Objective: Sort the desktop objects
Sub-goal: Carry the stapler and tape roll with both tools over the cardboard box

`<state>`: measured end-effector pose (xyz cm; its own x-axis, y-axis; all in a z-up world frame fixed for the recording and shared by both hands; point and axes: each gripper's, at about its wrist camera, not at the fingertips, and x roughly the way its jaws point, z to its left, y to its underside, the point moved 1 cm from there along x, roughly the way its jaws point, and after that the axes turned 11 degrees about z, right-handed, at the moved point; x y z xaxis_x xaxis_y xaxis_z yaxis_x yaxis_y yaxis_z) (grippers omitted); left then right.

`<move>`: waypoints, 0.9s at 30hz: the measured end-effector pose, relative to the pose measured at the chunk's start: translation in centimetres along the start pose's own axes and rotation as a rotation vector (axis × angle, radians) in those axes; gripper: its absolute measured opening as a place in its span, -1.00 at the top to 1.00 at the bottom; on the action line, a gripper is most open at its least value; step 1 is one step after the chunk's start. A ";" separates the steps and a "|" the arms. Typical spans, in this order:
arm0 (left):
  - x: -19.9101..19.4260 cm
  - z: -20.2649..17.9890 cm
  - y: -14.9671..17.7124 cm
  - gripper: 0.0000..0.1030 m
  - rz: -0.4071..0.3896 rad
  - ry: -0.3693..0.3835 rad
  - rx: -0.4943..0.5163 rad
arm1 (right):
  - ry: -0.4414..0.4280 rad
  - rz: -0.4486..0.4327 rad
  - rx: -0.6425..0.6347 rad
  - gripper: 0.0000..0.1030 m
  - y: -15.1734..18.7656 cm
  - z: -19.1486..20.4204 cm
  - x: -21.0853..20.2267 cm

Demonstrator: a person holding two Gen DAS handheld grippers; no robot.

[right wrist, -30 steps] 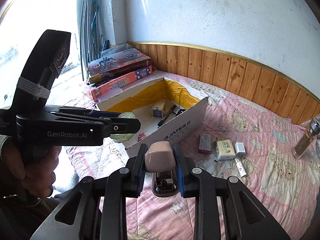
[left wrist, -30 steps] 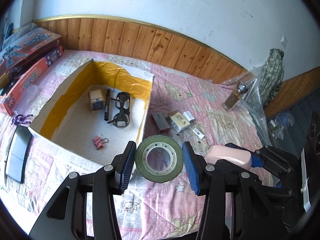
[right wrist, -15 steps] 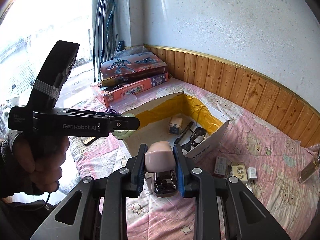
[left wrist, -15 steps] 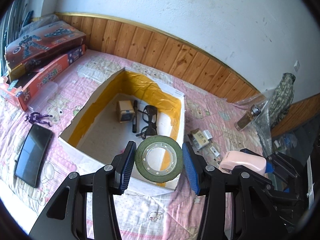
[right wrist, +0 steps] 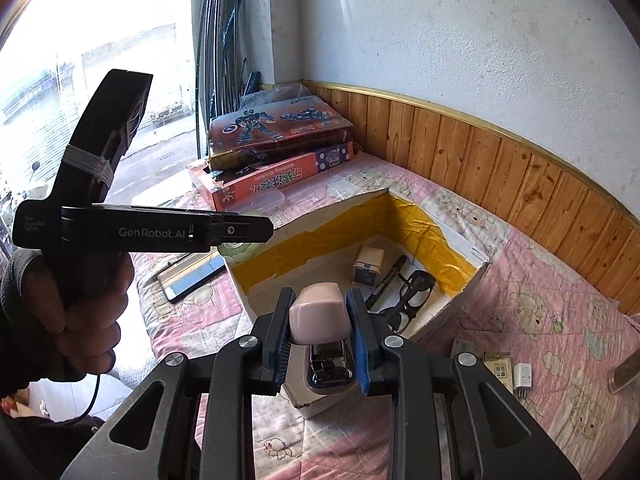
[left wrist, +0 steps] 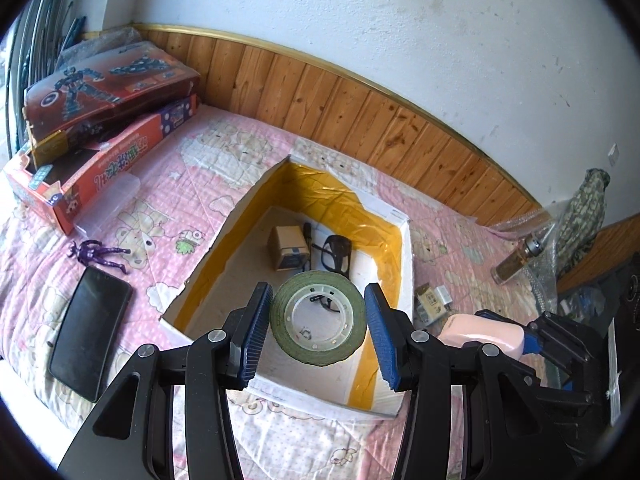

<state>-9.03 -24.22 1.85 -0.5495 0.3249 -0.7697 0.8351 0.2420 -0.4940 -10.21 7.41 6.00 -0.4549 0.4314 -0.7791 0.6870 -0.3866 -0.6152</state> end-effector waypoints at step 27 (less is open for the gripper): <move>9.7 2.3 -2.0 0.05 0.275 -0.121 0.085 | -0.092 0.275 0.046 0.47 -5.8 -3.2 12.5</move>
<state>-15.98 -23.69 -5.56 -0.3000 0.2551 -0.9192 0.9539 0.0811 -0.2888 -18.04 17.59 0.21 -0.3059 0.2308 -0.9237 0.7663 -0.5161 -0.3827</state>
